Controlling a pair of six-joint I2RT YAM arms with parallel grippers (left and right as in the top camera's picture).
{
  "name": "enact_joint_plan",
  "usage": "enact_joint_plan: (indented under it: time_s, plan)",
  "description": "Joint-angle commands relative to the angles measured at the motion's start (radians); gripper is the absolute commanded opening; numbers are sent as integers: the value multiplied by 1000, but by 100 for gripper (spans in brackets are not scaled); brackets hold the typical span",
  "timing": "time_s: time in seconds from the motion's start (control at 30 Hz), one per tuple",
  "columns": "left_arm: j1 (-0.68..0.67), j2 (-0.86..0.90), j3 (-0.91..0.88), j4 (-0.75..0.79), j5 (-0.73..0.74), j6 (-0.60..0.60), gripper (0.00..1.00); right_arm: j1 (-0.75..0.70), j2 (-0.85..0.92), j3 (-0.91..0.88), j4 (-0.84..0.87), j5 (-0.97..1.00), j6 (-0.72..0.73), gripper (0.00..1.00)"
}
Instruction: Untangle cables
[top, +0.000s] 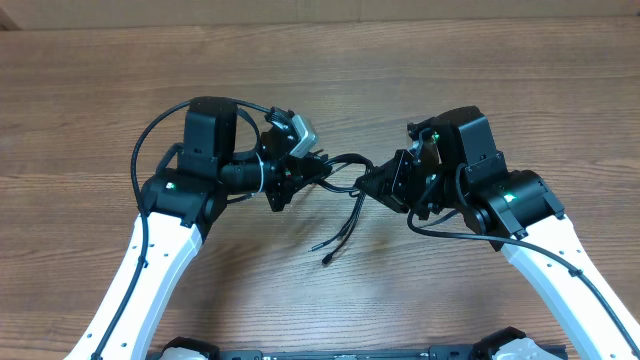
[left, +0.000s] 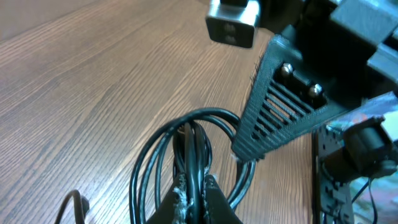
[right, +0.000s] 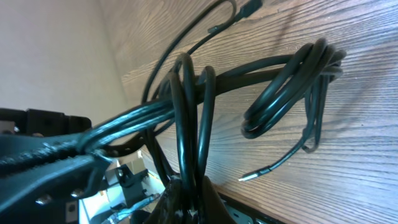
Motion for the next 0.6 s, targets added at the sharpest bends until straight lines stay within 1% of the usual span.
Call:
enact_joint_plan:
  time_s: [0.0, 0.1, 0.17, 0.27, 0.37, 0.4, 0.57]
  plan:
    - [38, -21, 13, 30, 53, -84, 4, 5, -4, 5, -31, -6, -67, 4]
    - [61, -21, 13, 54, 53, -157, 4, 5, -4, 5, -81, 17, -106, 4]
    - [74, -21, 13, 77, 64, -213, 4, 5, -4, 5, -130, 67, -106, 4]
    - [98, -21, 13, 133, 153, -275, 4, 5, -4, 5, -218, 166, -106, 4]
    - [122, -21, 13, 205, 286, -319, 4, 5, -4, 5, -296, 253, -106, 4]
    - [127, -21, 13, 224, 309, -329, 4, 5, -4, 5, -307, 264, -105, 4]
    - [130, -21, 13, 245, 322, -335, 4, 5, -4, 5, -315, 273, -106, 4]
